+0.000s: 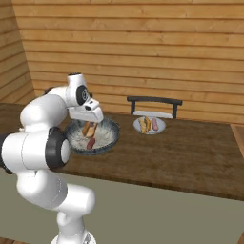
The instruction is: Place one bun and one sausage from the bowl on each plate.
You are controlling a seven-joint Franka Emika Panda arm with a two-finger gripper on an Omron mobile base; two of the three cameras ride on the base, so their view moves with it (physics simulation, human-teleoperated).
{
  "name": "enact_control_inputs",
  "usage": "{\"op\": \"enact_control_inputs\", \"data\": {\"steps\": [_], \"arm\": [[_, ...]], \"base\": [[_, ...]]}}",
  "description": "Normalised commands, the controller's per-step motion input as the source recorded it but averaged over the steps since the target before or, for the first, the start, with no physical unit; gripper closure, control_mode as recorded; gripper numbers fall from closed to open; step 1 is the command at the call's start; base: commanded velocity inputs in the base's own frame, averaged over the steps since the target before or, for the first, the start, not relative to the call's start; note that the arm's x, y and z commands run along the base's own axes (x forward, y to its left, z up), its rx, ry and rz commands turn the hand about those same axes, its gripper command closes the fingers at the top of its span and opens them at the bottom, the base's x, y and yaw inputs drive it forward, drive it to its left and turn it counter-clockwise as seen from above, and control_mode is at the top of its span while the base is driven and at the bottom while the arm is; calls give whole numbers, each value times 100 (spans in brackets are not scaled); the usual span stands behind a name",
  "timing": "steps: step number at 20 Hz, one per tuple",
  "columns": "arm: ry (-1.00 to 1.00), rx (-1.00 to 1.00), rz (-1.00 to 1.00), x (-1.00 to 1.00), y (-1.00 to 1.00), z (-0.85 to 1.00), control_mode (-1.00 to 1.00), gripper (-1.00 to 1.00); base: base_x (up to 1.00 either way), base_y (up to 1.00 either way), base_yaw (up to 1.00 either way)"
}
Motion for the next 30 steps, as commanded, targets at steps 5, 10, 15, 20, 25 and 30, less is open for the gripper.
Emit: {"op": "enact_control_inputs", "data": {"steps": [5, 10, 15, 20, 25, 30], "arm": [[0, 0, 0, -5, 0, 0, -100, 100], [0, 0, 0, 0, 3, 0, 100, 100], [0, 0, 0, 0, 0, 0, 100, 100], [0, 0, 0, 0, 0, 0, 100, 100], [0, 0, 0, 0, 0, 0, 100, 100], [0, 0, 0, 0, 0, 0, 100, 100]], "base": [[0, 0, 0], [0, 10, 0], [0, 90, -7], [8, 92, -15], [44, 37, -7], [79, 3, 0]]}}
